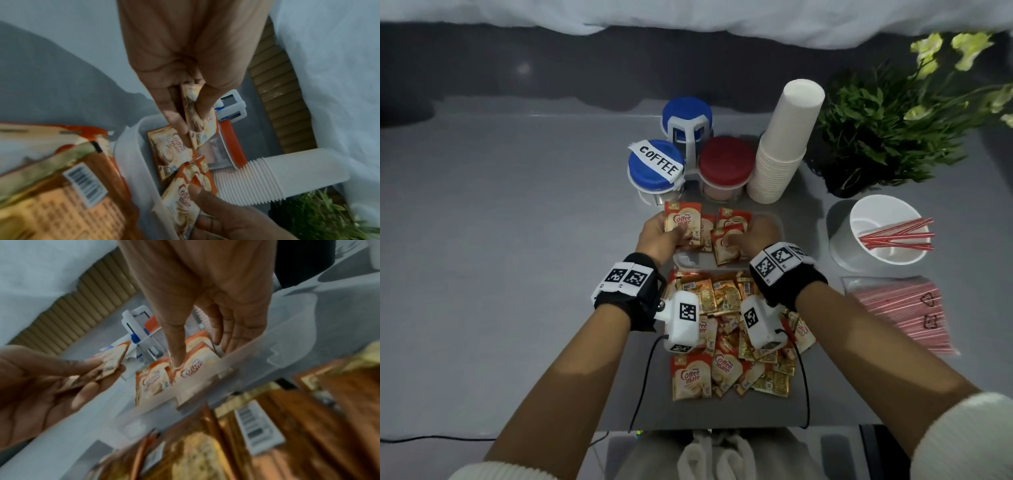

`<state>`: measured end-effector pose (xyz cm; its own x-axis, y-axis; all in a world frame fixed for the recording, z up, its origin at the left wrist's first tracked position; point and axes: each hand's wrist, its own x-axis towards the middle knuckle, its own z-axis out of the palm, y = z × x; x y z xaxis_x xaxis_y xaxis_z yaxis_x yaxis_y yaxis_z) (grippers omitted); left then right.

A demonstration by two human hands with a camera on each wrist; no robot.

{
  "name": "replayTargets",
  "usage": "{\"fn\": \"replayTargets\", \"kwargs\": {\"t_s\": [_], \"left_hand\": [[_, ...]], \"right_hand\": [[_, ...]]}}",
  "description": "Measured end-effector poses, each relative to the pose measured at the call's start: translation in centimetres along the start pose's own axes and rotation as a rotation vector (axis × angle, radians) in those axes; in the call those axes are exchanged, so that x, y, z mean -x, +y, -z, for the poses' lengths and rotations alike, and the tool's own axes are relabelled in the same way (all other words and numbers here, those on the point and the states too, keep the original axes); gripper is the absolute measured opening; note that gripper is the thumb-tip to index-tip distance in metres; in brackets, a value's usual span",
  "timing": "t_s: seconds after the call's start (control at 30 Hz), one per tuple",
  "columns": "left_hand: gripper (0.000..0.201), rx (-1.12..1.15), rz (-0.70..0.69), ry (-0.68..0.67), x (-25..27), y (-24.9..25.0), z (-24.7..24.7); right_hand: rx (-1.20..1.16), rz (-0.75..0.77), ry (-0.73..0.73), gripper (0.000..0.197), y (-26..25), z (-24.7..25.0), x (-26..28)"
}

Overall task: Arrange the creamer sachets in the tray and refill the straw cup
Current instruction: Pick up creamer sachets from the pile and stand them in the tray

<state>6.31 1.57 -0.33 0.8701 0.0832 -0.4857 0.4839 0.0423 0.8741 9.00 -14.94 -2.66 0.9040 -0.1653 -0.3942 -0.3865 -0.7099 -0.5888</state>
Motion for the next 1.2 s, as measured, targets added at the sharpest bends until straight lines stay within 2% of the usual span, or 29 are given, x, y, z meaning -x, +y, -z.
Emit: {"fn": "replayTargets", "kwargs": {"t_s": [0.13,0.27,0.37,0.47,0.6,0.73,0.83,0.93,1.07,1.13,1.2], "left_hand": [[0.016,0.043,0.048,0.020,-0.4,-0.7,0.2],[0.013,0.043,0.070,0.037,-0.6,-0.9,0.3],[0.014,0.041,0.078,0.040,-0.8,-0.5,0.3],[0.025,0.046,0.079,0.016,-0.9,-0.2,0.2],[0.031,0.058,0.086,-0.046,-0.8,0.0,-0.2],[0.033,0.103,0.086,-0.114,-0.8,0.2,-0.9],[0.033,0.020,0.049,-0.158,-0.8,0.2,-1.2],[0.027,-0.054,0.019,-0.113,-1.0,0.1,-1.2],[0.026,-0.039,0.044,-0.023,-1.5,-0.2,-0.8],[0.026,-0.003,0.054,0.008,-1.6,-0.2,-0.6],[0.026,0.028,0.064,0.016,-1.6,-0.3,-0.5]], "right_hand": [[0.029,-0.045,-0.062,0.046,0.5,-1.2,-0.5],[0.059,-0.011,-0.070,0.035,0.8,-0.5,-0.5],[-0.036,-0.087,-0.045,0.007,0.7,0.2,-0.1],[-0.221,-0.084,-0.021,0.036,0.4,1.1,0.0],[-0.424,-0.039,-0.119,0.031,-1.2,2.0,0.9],[-0.414,0.002,-0.175,0.033,-2.4,0.7,1.1],[-0.413,0.021,-0.156,0.031,-2.9,-0.2,1.0],[-0.473,-0.024,-0.123,0.026,-2.8,-0.4,0.9],[-0.328,-0.126,0.129,0.023,-1.0,0.3,0.0],[-0.333,-0.191,0.139,0.008,-0.3,0.3,-0.2],[-0.310,-0.216,0.111,0.029,0.1,-0.2,-0.4]]}}
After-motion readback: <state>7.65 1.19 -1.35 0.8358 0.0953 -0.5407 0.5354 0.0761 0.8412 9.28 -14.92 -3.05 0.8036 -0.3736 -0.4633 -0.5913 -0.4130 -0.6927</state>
